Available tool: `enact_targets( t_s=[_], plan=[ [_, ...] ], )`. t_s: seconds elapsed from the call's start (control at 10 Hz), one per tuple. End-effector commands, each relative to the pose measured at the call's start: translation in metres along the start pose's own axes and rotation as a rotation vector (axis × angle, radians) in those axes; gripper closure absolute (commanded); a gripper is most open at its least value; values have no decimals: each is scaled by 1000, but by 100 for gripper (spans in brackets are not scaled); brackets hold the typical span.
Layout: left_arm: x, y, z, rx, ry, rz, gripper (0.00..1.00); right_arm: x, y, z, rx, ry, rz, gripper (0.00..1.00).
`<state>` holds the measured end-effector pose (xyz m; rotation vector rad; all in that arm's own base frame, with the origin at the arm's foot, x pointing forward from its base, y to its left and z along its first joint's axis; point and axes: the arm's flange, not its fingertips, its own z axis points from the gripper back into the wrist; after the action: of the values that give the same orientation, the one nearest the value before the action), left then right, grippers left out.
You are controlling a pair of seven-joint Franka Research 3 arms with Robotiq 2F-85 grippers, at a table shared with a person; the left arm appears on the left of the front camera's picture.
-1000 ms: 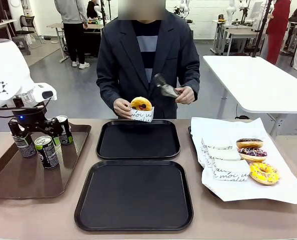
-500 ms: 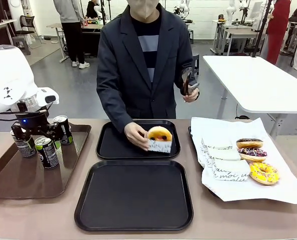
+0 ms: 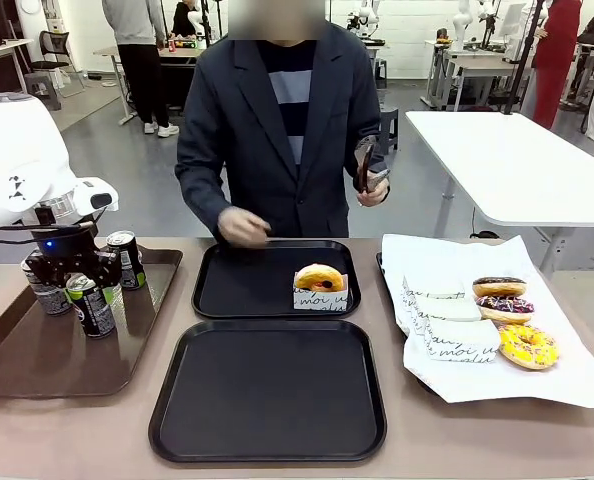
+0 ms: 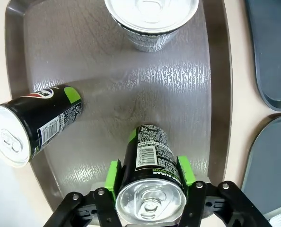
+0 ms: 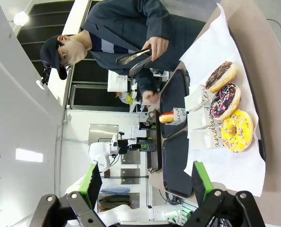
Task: Set up donuts and drinks on trays.
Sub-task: Pick up one Pepsi coke and place it on the Flat Tray.
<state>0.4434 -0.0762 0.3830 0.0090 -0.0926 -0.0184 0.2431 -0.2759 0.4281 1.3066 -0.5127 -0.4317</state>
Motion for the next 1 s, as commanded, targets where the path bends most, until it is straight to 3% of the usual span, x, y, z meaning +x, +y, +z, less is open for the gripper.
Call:
enact_targets(
  t_s=[0.0,0.1,0.3,0.5,0.7,0.8,0.9],
  plan=[
    [-1,-4,7,-6,15,32,76,0,-2,2,7,-1,6,0],
    [-3,-1,29,-24,14,20,85,0,-2,2,7,-1,6,0],
    [-16,6,102,3,19,0,85,0,-2,2,7,-1,6,0],
    [-29,11,177,-71,-3,-13,85,0,-2,2,7,-1,6,0],
    [-35,16,200,-139,-36,-4,85,0,-2,2,7,-1,6,0],
    [-40,23,198,-235,-66,-22,85,0,-2,2,7,-1,6,0],
    [-44,14,211,-86,-35,4,85,0,-2,2,7,-1,6,0]
  ],
)
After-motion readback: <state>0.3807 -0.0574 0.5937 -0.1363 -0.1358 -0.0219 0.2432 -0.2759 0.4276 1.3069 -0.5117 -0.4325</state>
